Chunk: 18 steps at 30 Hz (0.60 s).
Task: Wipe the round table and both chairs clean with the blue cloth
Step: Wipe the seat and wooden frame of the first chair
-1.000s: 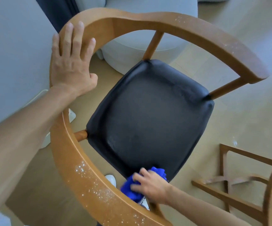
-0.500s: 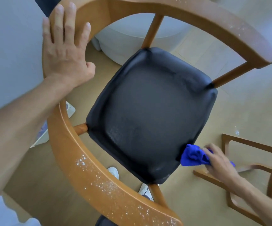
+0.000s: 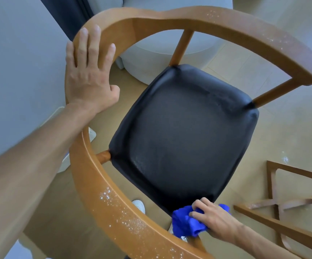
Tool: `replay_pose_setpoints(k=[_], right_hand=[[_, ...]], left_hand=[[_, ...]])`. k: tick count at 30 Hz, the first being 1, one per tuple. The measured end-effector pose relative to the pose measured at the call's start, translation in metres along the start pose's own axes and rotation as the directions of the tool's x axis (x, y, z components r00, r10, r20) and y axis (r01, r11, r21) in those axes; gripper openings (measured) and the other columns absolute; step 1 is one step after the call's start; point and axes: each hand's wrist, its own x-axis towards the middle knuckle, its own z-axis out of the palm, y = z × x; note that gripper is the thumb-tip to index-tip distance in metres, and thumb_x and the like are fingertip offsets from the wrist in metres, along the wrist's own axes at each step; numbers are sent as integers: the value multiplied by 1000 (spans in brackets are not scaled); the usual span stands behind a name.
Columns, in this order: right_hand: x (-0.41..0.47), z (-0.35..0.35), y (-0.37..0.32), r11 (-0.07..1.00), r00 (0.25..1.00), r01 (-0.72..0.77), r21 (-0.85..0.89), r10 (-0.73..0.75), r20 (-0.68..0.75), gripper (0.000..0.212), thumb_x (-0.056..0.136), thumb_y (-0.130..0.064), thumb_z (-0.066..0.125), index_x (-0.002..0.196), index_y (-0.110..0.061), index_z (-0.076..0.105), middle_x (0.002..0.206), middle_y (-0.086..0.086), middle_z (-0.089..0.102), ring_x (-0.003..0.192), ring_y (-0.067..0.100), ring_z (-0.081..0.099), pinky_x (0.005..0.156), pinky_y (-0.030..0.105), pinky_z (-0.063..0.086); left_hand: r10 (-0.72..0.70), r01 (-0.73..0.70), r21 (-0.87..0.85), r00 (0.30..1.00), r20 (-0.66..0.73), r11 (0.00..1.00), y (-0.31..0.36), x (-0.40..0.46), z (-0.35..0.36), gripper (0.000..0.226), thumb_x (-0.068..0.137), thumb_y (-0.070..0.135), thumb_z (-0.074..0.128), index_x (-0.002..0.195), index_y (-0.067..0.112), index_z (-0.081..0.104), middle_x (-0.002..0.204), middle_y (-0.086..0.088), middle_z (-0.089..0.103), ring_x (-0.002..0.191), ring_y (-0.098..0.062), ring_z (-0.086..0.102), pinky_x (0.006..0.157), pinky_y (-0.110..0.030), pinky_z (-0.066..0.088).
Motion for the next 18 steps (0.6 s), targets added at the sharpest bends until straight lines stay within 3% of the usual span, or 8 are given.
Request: replay_pose_setpoints(k=[4, 7, 9, 11, 13, 16, 18], right_hand=[[-46, 0, 35, 950, 947, -247, -193, 279, 159, 51, 24, -9, 81, 67, -28, 60, 77, -8, 60, 58, 12, 57, 40, 18, 42], [-61, -6, 53, 916, 914, -353, -191, 381, 138, 56, 15, -11, 81, 63, -31, 60, 70, -9, 56, 51, 9, 53, 38, 13, 23], [-46, -23, 49, 927, 932, -316, -204, 343, 115, 50, 31, -12, 77, 73, -31, 59, 79, -9, 54, 63, 9, 56, 43, 15, 25], [-21, -28, 32, 959, 962, -239, -152, 256, 97, 39, 58, -10, 60, 93, -27, 57, 101, -6, 51, 89, 13, 56, 53, 17, 39], [13, -33, 10, 964, 963, -265, 12, 265, -36, 41, 64, -5, 52, 99, -25, 57, 106, -7, 50, 97, 15, 54, 57, 22, 43], [72, -60, -5, 852, 817, -417, 316, 504, -281, 32, 73, -4, 59, 101, -19, 57, 108, -9, 45, 95, 13, 51, 62, 27, 48], [112, -81, -1, 810, 668, -480, 338, 587, -457, 39, 65, 3, 67, 101, -12, 61, 106, 1, 51, 86, 21, 53, 57, 32, 50]], left_hand=[[-17, 17, -3, 1000, 24, 1000, 0, 1, -5, 83, 73, 27, 53, 149, 19, 21, 160, -16, 3, 147, -38, 3, 117, -57, 8], [-19, 19, 7, 999, 50, 1000, 3, 0, -7, 83, 74, 28, 52, 150, 19, 20, 161, -16, 2, 147, -38, 3, 117, -57, 8], [-13, 13, 9, 999, 51, 1000, 4, 0, -8, 83, 74, 28, 52, 150, 18, 20, 160, -16, 3, 147, -38, 3, 117, -56, 9], [-8, 8, -4, 998, 54, 1000, 3, 0, -10, 82, 74, 28, 52, 150, 18, 20, 160, -16, 3, 147, -38, 4, 117, -56, 9], [-13, 13, -6, 998, 60, 1000, 3, 0, -10, 83, 74, 28, 53, 150, 18, 21, 161, -16, 3, 147, -38, 3, 118, -56, 8], [-7, 7, -20, 999, 32, 1000, 2, 0, -7, 83, 73, 26, 55, 149, 16, 23, 160, -16, 4, 147, -38, 4, 118, -56, 7], [4, -4, -41, 1000, -4, 999, 2, 1, -3, 82, 72, 24, 55, 148, 15, 26, 160, -16, 6, 147, -37, 5, 117, -56, 6]])
